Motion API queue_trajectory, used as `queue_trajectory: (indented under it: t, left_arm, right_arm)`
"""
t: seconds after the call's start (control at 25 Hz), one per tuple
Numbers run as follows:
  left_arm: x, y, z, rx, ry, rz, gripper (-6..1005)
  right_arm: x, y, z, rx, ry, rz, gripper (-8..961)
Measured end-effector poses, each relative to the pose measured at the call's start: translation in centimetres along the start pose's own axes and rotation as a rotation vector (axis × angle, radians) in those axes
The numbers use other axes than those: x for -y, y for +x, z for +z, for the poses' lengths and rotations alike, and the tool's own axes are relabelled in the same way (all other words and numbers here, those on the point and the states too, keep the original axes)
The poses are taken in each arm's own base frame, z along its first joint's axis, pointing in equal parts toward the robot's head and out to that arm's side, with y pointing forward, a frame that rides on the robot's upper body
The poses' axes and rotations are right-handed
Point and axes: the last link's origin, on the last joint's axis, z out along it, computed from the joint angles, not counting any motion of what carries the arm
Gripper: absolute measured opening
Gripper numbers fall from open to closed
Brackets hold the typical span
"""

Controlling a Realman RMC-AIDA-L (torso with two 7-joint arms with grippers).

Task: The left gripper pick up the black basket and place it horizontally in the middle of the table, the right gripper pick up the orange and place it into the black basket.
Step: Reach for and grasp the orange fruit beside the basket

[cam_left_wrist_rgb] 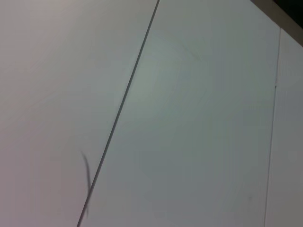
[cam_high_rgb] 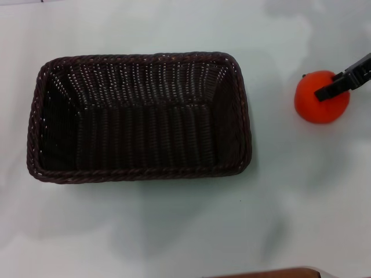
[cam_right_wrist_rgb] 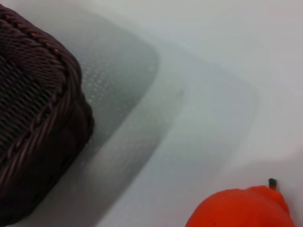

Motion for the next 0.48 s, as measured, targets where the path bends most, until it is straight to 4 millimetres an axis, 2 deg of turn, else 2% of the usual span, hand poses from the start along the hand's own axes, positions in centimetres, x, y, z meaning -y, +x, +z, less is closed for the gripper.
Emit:
queue_trajectory:
  t: [0.28, 0.48]
  left_arm:
    - [0.0, 0.0, 0.2, -0.004, -0.001, -0.001, 610]
    - [-0.2, -0.3, 0.3, -0.005, -0.001, -0.018, 610]
  right_arm:
    - [0.0, 0.3, 0.8, -0.003, -0.02, -0.021, 664]
    - [0.0, 0.2, 1.2, 0.018, -0.027, -0.031, 452]
